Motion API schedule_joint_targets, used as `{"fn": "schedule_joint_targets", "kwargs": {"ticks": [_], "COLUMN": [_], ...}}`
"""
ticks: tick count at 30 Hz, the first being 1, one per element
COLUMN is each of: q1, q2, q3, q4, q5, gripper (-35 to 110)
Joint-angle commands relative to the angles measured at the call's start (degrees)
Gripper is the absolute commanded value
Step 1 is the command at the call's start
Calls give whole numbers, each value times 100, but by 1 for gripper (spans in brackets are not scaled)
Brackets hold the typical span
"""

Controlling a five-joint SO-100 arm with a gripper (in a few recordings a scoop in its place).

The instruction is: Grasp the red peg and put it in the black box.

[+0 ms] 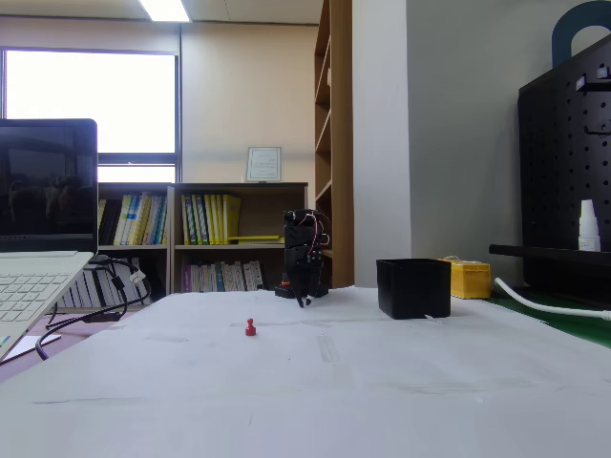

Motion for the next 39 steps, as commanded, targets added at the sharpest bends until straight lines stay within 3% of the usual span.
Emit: {"fn": "schedule_joint_targets", "kwargs": {"ticks": [1, 12, 15, 20, 31, 39], "q1": [88, 615, 782, 870, 800, 519], "q2": [-554, -554, -562, -536, 2619, 5810], "q3": [-475, -475, -475, -475, -457, -396], "q4": [527, 475, 413, 264, -3718, -7989], "q5": [-44, -18, -747, -949, -1213, -1107], "gripper": [0, 0, 0, 0, 0, 0]}}
